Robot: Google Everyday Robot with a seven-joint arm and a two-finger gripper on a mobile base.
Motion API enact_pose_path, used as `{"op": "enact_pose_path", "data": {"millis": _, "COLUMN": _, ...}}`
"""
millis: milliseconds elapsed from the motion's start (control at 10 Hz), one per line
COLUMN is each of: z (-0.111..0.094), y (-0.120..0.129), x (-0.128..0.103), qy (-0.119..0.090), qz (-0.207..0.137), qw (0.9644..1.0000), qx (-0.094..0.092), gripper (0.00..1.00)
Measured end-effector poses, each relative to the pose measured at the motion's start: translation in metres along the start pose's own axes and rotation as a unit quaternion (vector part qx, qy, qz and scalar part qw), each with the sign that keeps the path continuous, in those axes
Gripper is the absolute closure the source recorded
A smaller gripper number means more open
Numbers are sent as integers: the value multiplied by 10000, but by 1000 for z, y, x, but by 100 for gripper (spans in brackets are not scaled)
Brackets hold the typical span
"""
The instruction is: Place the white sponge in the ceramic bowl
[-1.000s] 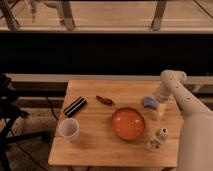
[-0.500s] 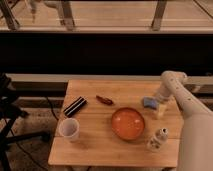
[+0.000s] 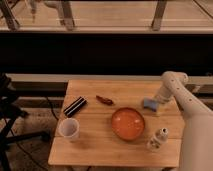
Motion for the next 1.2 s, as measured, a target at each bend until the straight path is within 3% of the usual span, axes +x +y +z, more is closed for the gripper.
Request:
{"op": "enact_pose_path", "data": {"millis": 300, "z": -2, "y": 2, "x": 0, "qy": 54, "qz": 19, "qw": 10000, "qx": -3, "gripper": 79}}
{"op": "enact_pose_path", "data": {"millis": 500, "z": -21, "y": 0, "x": -8, "qy": 117, "qz": 11, "qw": 9999, "qx": 56, "gripper": 96}}
{"op": "enact_pose_path", "data": {"millis": 800, "z": -44, "y": 0, "x": -22, "qy": 210, "qz": -23, "qw": 9998, "qx": 47, "gripper": 98}}
{"op": "enact_pose_path", "data": {"millis": 1200, "z": -44, "y": 2, "x": -27, "qy": 235, "qz": -52, "qw": 9997, "qx": 37, "gripper": 98}}
